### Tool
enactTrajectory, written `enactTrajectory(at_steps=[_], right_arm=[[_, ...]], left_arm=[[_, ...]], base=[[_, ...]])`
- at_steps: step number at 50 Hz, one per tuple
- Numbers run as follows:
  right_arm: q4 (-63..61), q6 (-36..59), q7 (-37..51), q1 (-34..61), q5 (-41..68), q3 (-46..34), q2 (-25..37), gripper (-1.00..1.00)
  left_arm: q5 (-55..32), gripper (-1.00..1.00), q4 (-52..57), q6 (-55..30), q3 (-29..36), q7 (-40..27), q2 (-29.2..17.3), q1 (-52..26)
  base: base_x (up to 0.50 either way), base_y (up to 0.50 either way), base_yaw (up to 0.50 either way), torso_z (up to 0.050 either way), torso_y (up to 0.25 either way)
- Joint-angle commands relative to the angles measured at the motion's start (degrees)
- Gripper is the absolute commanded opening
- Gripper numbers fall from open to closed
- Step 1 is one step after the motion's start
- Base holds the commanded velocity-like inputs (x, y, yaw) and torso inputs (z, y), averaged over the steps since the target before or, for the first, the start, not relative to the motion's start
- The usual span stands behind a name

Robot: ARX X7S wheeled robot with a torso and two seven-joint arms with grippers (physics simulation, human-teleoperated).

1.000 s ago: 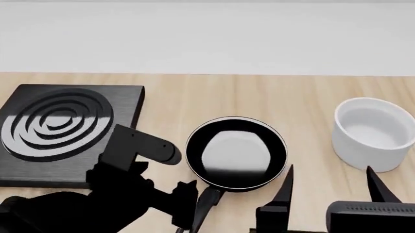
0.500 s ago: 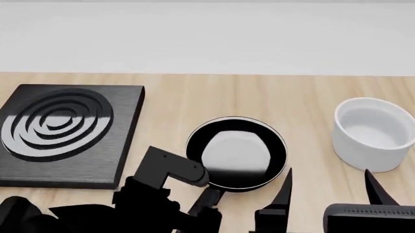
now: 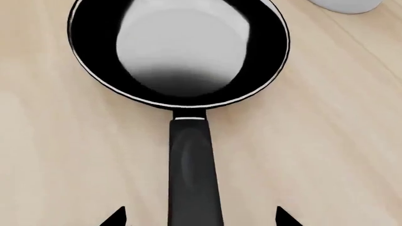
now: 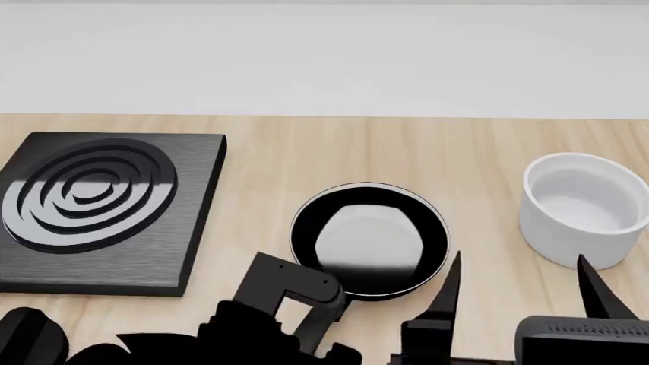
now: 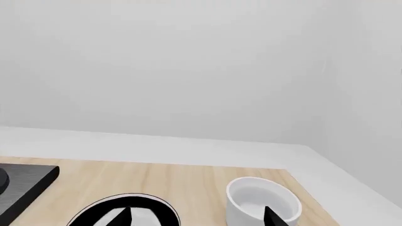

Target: Put the frying pan on the cabinet shelf.

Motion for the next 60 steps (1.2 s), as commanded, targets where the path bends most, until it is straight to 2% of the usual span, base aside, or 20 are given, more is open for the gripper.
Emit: enactTrajectory(at_steps=[1,12,36,37,49,60], right_arm=[[0.62,-1.56,-0.74,0.06,-0.75,1.18,-1.09,1.00],[2.45,-3.78,-0.80,-0.65,-0.57,0.03,-1.33,1.00],[4.37,-6.52,-0.94,-2.12,0.67,1.13,-1.42,1.00],[4.37,-6.53,-0.91,-2.14,0.73,1.13,-1.43,1.00],[4.09,-5.93,-0.32,-1.86,1.18,0.85,-1.21,1.00],[4.47,-6.29,-0.07,-2.07,1.43,0.61,-0.92,1.00]], left_arm=[[-2.19,1.00,-6.10,5.04,3.05,1.14,0.92,-1.15],[-3.49,1.00,-10.21,8.32,6.24,1.69,1.02,-1.37],[-8.28,1.00,-12.24,11.74,12.02,1.44,0.51,-1.31],[-8.57,-1.00,-11.93,11.75,11.91,1.14,0.41,-1.31],[-9.49,-1.00,-7.23,11.62,12.58,-2.49,-1.21,-1.01],[-10.85,-1.00,2.31,10.46,11.63,-7.79,-4.84,-0.28]], base=[[0.00,0.00,0.00,0.000,0.000],[0.00,0.00,0.00,0.000,0.000],[0.00,0.00,0.00,-0.001,0.000],[0.00,0.00,0.00,0.000,0.000],[0.00,0.00,0.00,-0.001,0.000],[0.00,0.00,0.00,0.000,0.000]])
